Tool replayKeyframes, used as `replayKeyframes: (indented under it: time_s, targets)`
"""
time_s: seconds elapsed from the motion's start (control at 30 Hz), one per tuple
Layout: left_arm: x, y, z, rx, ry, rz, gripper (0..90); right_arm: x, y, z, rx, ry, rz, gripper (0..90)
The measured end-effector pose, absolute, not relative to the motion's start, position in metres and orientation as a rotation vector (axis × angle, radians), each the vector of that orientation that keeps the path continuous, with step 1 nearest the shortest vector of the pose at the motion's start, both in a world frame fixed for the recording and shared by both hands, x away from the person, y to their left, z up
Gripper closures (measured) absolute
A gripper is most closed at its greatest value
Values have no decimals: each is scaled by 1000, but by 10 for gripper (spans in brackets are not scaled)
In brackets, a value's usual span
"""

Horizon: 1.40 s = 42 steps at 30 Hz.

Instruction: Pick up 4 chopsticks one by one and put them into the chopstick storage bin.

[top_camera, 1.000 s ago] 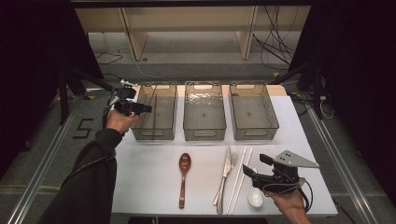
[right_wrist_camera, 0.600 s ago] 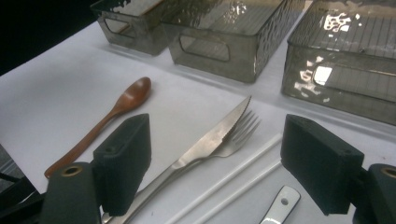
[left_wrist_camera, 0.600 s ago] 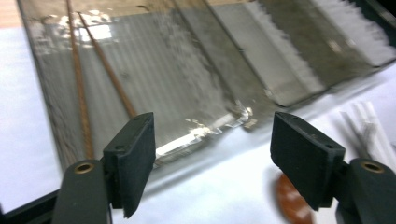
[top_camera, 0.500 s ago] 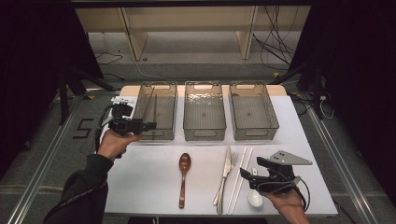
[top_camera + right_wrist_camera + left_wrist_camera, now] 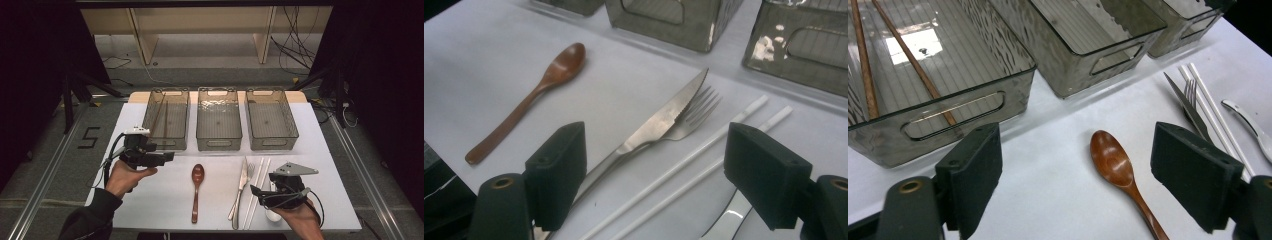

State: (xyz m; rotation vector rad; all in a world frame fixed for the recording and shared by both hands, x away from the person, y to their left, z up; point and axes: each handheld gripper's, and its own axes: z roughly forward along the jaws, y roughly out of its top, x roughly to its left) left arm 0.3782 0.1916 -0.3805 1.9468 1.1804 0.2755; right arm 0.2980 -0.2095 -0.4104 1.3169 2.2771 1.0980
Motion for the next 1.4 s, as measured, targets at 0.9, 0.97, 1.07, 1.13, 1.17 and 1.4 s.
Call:
replayKeyframes:
  time_s: [0.9,0.97,1.07,1.13,1.17,1.4]
  targets:
    - [345,189,-398,1999,1123,302,171,333,-211,-422,1399,2413,769,370]
    - [343,188,-399,1999,1123,299,171,340,-213,-421,1400,2416,747,371]
    - [341,188,-399,2008,1122,300,170,352,-217,-421,1411,2418,736,381]
    - [341,188,-400,2012,1120,297,169,360,-218,-422,1426,2423,724,384]
    - [341,188,-400,2013,1120,298,169,363,-218,-422,1434,2425,711,387]
    - [339,188,-400,2017,1119,305,169,375,-214,-432,1470,2462,600,403]
